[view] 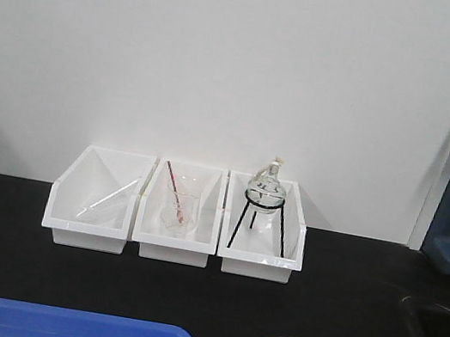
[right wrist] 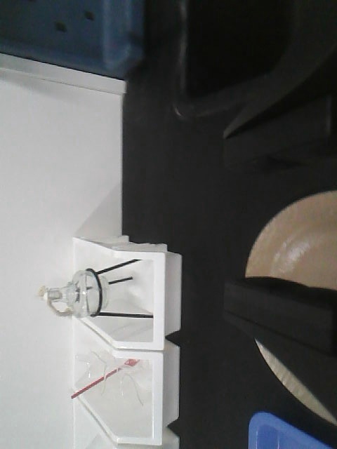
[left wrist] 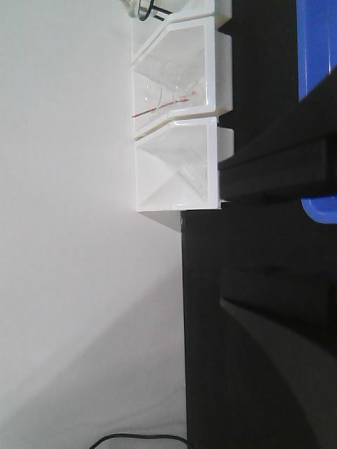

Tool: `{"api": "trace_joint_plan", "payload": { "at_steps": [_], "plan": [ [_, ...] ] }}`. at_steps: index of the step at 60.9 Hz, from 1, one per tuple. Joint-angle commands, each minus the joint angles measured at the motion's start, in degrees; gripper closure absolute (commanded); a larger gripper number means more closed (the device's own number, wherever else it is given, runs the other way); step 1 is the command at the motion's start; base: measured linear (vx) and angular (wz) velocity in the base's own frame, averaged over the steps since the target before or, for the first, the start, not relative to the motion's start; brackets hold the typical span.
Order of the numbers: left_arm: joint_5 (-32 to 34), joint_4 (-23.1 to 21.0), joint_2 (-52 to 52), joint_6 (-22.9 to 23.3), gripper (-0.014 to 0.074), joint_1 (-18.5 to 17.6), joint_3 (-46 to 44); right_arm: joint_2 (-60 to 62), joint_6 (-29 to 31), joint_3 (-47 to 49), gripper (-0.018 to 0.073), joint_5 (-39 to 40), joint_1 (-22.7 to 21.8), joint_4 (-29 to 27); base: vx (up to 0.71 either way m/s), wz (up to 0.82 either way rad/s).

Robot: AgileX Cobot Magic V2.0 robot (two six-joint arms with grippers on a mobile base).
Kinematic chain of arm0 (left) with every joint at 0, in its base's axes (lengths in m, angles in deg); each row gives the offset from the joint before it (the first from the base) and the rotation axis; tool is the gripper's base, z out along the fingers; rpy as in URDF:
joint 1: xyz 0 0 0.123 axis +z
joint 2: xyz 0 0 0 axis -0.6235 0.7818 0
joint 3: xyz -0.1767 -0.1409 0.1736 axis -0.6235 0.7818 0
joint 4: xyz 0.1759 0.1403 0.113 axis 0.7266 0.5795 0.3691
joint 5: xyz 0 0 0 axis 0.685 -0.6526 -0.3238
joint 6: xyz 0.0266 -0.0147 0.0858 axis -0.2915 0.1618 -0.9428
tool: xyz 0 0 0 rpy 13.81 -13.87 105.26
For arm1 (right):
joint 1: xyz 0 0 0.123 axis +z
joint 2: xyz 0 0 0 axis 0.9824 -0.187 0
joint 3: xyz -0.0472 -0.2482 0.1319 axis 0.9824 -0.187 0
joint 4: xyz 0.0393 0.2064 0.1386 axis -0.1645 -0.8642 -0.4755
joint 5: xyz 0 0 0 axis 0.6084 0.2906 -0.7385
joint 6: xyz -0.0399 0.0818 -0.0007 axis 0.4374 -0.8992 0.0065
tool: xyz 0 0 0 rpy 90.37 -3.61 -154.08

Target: Place disk in tray to left cabinet

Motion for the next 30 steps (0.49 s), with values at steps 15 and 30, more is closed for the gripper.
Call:
{"api": "trace_joint_plan", "payload": {
  "at_steps": [15,30],
  "plan": [
    [4.8,-0.2,0.7,0.0,0.0220,-0.2,-1.5,-4.4,-15.6,1.8,0.0132,-7.3,-0.1,-24.2,0.00,0.00],
    [4.8,-0.2,0.7,0.0,0.0220,-0.2,-1.5,-11.0,-15.2,1.8,0.0132,-10.1,-0.1,-27.7,0.00,0.00]
  ]
}}
